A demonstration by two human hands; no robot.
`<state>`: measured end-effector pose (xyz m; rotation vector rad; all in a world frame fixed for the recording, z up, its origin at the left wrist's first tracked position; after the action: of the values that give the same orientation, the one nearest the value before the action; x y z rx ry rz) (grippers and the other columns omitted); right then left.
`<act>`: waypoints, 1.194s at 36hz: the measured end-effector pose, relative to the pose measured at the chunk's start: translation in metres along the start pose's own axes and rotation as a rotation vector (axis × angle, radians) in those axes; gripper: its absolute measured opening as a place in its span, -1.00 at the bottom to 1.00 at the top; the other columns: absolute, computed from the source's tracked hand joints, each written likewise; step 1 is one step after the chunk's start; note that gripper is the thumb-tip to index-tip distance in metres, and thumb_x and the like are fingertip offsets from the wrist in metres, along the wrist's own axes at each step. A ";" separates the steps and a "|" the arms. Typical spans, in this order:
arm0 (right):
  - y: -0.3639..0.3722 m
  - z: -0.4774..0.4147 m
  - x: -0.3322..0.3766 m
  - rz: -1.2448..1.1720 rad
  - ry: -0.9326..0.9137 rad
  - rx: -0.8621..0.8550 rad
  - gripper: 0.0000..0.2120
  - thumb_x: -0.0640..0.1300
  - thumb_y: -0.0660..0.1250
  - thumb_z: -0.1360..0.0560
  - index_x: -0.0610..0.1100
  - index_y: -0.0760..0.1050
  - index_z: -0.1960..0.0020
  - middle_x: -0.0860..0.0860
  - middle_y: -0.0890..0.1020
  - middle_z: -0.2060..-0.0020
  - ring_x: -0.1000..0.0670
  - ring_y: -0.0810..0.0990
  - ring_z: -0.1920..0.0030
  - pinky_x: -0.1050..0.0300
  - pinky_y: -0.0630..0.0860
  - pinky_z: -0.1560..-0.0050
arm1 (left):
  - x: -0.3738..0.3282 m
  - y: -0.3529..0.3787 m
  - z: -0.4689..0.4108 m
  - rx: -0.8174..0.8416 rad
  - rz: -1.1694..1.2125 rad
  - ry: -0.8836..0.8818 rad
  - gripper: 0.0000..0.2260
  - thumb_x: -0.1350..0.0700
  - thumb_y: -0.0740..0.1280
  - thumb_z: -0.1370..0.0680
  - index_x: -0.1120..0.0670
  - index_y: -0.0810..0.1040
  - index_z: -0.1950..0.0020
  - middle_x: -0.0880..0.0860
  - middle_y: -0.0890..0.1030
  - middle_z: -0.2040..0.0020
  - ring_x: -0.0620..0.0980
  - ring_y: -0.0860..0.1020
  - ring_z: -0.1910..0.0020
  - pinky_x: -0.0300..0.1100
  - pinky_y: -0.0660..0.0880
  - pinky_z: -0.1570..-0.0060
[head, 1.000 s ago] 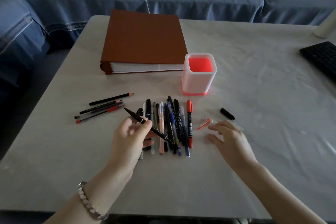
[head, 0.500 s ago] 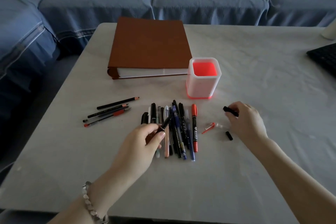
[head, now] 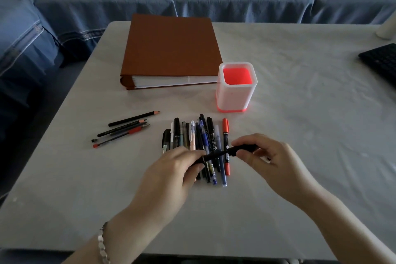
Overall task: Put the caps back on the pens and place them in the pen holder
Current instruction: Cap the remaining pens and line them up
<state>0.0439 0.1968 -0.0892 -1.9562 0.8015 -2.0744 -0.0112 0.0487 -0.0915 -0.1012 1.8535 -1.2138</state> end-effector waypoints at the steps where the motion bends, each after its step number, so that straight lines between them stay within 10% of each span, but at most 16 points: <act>1: 0.003 0.001 0.001 0.012 -0.010 0.016 -0.72 -0.19 0.36 -0.44 0.23 0.52 0.15 0.24 0.61 0.15 0.17 0.54 0.17 0.44 0.41 0.16 | -0.001 0.001 0.000 0.002 -0.006 0.008 -0.75 0.03 0.23 -0.47 -0.02 0.58 -0.09 -0.20 0.47 0.21 -0.22 0.43 0.19 -0.46 0.35 0.21; 6: 0.018 0.005 -0.001 0.062 -0.034 0.077 -0.79 -0.13 0.37 -0.44 0.21 0.56 0.10 0.18 0.62 0.14 0.04 0.56 0.17 0.22 0.48 0.11 | -0.007 0.011 0.003 0.077 -0.030 0.052 -0.74 -0.04 0.16 -0.50 -0.01 0.56 -0.07 -0.09 0.56 0.18 -0.15 0.46 0.17 -0.26 0.39 0.19; 16: 0.028 0.005 0.012 0.079 -0.234 0.043 -0.82 -0.18 0.37 -0.38 0.00 0.61 0.04 0.29 0.58 0.26 0.28 0.53 0.23 0.52 0.39 0.16 | -0.007 0.019 0.003 0.118 0.099 0.036 -0.79 0.09 0.19 -0.51 0.06 0.57 -0.04 -0.02 0.58 0.17 -0.14 0.47 0.15 -0.31 0.39 0.18; 23: 0.039 0.004 0.024 0.141 -0.373 0.120 -0.81 -0.05 0.28 -0.45 -0.02 0.56 -0.03 0.16 0.59 0.20 0.20 0.53 0.18 0.38 0.45 0.12 | 0.007 0.013 -0.001 0.258 0.221 -0.112 -0.88 0.10 0.24 -0.55 0.05 0.55 0.11 -0.03 0.50 0.29 -0.13 0.44 0.28 -0.32 0.32 0.28; 29: 0.053 -0.035 -0.023 0.301 -0.011 0.119 -0.69 -0.19 0.34 -0.46 -0.06 0.50 -0.20 0.12 0.49 0.16 0.16 0.43 0.20 0.45 0.32 0.20 | 0.055 0.002 -0.001 0.146 0.156 -0.372 -0.81 0.11 0.20 -0.57 0.05 0.47 0.24 -0.05 0.39 0.53 -0.15 0.29 0.58 -0.32 0.20 0.53; 34: 0.058 -0.063 -0.051 0.527 0.219 0.019 -0.80 -0.23 0.16 -0.51 -0.17 0.57 0.04 -0.09 0.59 0.08 -0.05 0.47 0.22 0.17 0.36 0.26 | 0.082 -0.015 0.006 -0.003 0.227 -0.449 -0.84 0.13 0.23 -0.54 0.12 0.51 0.22 0.17 0.57 0.32 0.06 0.51 0.36 -0.12 0.42 0.29; 43: 0.077 -0.080 -0.058 0.729 0.441 0.151 -0.88 -0.30 0.17 -0.51 -0.24 0.49 0.09 -0.10 0.46 0.21 -0.16 0.50 0.19 0.10 0.39 0.26 | 0.095 -0.027 0.015 -0.210 0.590 -0.570 -0.88 0.22 0.23 -0.55 0.18 0.54 0.11 -0.06 0.56 0.42 -0.23 0.48 0.47 -0.31 0.41 0.37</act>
<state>-0.0443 0.1809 -0.1768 -0.9105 1.1711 -2.0042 -0.0679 -0.0230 -0.1317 -0.0083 1.3564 -0.5060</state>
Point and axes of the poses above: each hand's wrist, its own z-axis away from the middle knuckle, its own y-axis out of the palm, x = y × z, the point moved 9 cm from there along -z, towards the middle knuckle
